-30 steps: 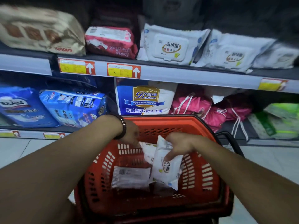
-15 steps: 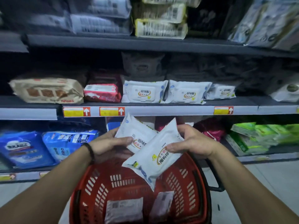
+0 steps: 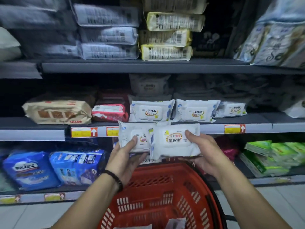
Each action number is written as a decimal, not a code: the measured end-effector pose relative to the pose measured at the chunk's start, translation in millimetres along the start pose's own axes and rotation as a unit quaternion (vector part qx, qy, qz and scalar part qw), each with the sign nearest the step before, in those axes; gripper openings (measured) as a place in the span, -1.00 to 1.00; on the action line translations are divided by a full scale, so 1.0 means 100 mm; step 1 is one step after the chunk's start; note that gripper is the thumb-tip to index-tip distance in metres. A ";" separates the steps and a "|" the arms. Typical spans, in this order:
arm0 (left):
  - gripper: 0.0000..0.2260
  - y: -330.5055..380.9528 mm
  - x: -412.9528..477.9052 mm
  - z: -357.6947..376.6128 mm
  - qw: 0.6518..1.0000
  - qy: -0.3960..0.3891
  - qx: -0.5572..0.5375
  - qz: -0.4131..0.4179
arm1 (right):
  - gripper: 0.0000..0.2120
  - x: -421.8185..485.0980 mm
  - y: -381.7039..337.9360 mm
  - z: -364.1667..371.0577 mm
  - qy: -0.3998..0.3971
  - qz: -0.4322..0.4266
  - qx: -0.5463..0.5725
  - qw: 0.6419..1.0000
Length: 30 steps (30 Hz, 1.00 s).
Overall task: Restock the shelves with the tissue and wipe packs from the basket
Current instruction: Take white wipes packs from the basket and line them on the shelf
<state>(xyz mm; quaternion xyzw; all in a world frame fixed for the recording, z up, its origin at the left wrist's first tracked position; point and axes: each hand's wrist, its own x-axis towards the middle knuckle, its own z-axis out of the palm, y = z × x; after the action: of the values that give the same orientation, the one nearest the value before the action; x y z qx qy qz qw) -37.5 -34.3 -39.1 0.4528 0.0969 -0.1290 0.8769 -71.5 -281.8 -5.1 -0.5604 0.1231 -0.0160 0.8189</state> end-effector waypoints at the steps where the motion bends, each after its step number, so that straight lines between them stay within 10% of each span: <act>1: -0.63 -0.02 -0.01 0.05 1.000 -0.002 -0.008 0.001 | -0.71 0.02 0.02 0.04 0.020 -0.003 0.020 1.000; 13: -0.31 -0.05 -0.06 0.36 0.988 -0.051 -0.145 0.003 | -0.78 -0.10 0.58 1.03 0.222 -0.197 0.168 0.940; 18: -0.44 -0.02 0.03 0.29 0.987 -0.004 -0.124 0.098 | -0.48 -0.06 0.73 1.02 0.152 -0.109 -0.031 0.982; 21: -0.49 0.07 0.03 0.22 0.991 0.008 -0.080 0.107 | 0.06 -0.04 0.53 0.84 0.178 -0.205 -0.372 0.888; 26: -0.60 0.07 -0.02 0.09 0.995 -0.008 0.050 0.082 | -0.01 -0.15 0.14 0.67 -0.127 -0.331 -0.643 0.679; 30: -0.59 0.10 -0.07 0.07 0.994 -0.019 0.071 0.081 | -0.02 -0.09 0.24 0.71 -0.136 -0.350 -0.669 0.641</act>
<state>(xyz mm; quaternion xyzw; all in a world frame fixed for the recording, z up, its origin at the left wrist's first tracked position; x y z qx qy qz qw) -40.6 -33.5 -25.9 0.5180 0.0339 -0.0726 0.8516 -66.9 -206.3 -1.5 -0.9525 -0.2185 -0.1383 0.1608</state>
